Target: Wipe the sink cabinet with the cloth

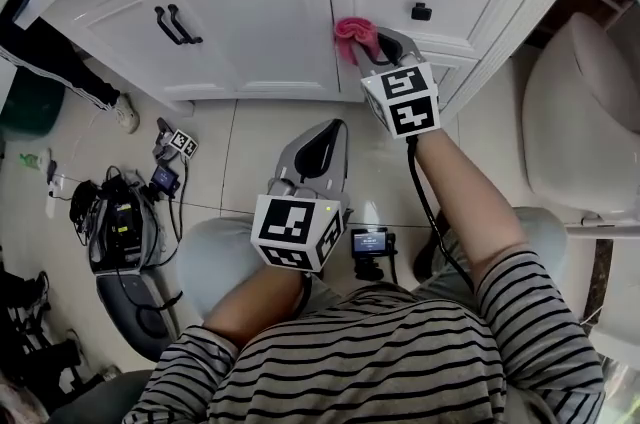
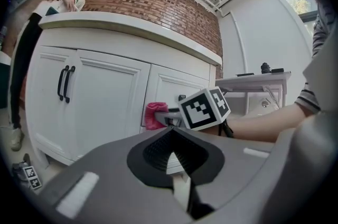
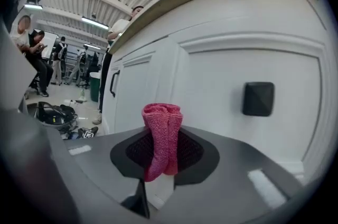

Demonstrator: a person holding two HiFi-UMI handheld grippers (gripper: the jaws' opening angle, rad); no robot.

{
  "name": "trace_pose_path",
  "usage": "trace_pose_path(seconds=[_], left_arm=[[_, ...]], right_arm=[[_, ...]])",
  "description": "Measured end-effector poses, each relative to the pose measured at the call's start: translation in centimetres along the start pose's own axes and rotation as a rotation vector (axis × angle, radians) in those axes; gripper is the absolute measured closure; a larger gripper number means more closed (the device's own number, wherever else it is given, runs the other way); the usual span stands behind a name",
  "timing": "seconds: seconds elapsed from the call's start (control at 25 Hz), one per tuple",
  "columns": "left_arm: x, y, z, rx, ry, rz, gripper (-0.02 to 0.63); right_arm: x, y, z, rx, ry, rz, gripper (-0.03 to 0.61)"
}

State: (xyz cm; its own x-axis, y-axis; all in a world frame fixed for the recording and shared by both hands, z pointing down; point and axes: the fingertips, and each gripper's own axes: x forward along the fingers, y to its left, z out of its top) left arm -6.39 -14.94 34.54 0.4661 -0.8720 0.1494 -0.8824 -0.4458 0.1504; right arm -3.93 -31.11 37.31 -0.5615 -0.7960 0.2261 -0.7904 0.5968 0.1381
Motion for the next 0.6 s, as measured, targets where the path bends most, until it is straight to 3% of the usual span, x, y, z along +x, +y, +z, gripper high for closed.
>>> trace_pose_path(seconds=[0.44, 0.52, 0.6], left_arm=[[0.5, -1.4, -0.3, -0.002, 0.012, -0.038, 0.614], [0.5, -1.5, -0.3, -0.004, 0.014, -0.036, 0.614], [0.4, -1.5, -0.2, -0.009, 0.012, -0.037, 0.614]], right_arm=[[-14.0, -17.4, -7.4, 0.204, 0.084, -0.503, 0.488], [-15.6, -18.3, -7.9, 0.235, 0.096, -0.547, 0.491], [-16.1, -17.0, -7.4, 0.253, 0.072, -0.526, 0.491]])
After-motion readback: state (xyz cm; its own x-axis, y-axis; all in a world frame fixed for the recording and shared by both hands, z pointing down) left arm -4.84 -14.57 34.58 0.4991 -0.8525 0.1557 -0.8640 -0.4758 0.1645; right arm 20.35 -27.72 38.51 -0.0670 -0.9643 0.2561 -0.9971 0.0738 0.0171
